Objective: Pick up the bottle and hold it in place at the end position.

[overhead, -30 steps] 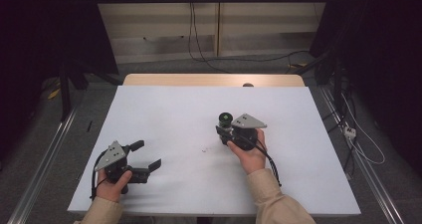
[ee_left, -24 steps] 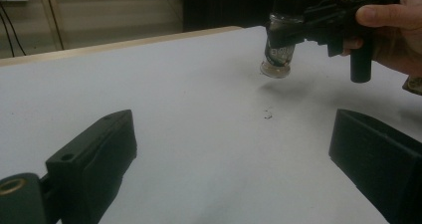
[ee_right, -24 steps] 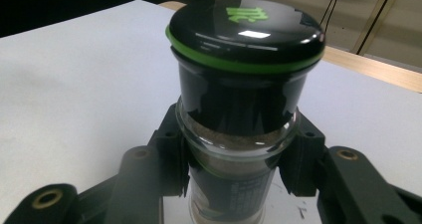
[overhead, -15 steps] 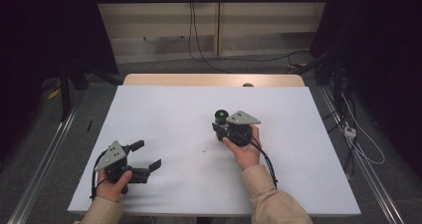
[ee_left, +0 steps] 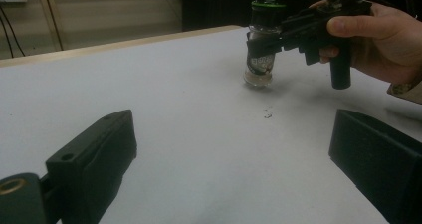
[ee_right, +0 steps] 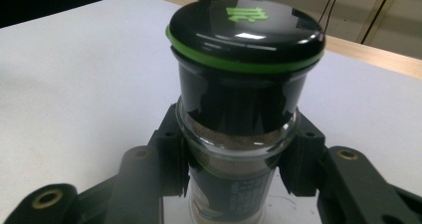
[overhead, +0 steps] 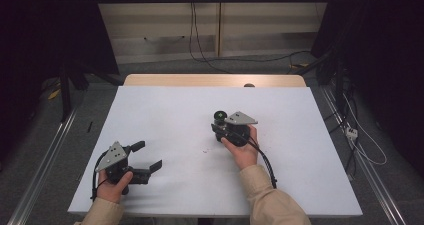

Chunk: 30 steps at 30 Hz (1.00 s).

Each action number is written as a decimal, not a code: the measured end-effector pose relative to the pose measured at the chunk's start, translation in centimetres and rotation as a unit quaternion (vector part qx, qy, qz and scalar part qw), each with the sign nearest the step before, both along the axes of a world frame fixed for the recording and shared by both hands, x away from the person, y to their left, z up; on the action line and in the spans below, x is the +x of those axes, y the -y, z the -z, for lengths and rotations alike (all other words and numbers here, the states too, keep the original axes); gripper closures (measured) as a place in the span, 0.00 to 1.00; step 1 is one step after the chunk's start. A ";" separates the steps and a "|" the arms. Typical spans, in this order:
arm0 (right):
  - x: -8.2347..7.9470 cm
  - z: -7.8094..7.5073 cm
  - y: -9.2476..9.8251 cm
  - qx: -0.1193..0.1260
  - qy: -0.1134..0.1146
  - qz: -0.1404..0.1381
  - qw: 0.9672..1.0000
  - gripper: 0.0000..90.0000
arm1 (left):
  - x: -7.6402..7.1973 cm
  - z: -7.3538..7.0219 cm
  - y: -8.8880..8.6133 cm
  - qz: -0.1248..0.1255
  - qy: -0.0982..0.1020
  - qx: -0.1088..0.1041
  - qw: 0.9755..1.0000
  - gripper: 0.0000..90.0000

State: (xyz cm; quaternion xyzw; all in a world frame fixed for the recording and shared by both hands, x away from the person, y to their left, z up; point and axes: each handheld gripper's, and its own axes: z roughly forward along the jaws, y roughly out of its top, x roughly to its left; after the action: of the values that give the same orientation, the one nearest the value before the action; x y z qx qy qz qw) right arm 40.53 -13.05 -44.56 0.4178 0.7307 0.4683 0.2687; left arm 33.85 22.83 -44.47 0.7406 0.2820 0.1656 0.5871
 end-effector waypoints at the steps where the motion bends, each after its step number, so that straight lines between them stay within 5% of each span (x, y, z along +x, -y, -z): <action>1: 0.0 0.0 -0.1 0.000 -0.001 0.001 1.000 0.60 | 0.0 0.0 0.0 0.000 0.000 0.000 1.000 0.05; 30: 1.0 0.3 -1.8 -0.012 0.012 -0.014 1.000 0.60 | 0.0 0.0 -0.1 0.000 -0.002 -0.001 1.000 0.05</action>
State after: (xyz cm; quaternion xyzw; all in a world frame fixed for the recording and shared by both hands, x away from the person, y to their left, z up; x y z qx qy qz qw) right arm 41.58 -11.28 -44.90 0.3986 0.7389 0.4684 0.2751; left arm 33.86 22.91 -44.47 0.7401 0.2834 0.1639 0.5874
